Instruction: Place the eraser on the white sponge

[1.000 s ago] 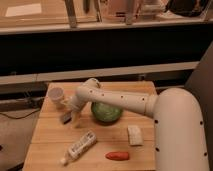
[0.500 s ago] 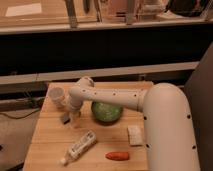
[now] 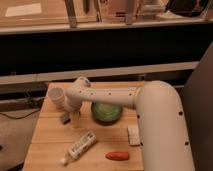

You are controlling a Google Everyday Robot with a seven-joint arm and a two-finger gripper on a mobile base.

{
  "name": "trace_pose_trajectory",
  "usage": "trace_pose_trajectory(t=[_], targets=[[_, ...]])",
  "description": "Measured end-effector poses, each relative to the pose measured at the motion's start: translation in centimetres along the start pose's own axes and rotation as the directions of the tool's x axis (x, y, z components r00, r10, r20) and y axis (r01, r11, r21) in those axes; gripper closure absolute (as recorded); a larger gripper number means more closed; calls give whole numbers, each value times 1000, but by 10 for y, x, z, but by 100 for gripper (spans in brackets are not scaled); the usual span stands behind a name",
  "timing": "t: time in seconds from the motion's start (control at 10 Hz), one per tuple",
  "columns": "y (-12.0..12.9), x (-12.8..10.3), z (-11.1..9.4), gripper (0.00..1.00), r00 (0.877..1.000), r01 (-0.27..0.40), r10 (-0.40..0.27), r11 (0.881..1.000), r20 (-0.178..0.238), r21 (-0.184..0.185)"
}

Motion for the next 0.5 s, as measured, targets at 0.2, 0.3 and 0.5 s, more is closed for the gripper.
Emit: trace_pose_trajectory(t=[0.2,0.3,0.5], targets=[[0,-2,1,20,1000,5,-5,1000,-14,-3],[1,-2,1,20,1000,6,-6,1000,-30,-6],[2,-1,2,20,999,4,-5,1000,-48,-12]])
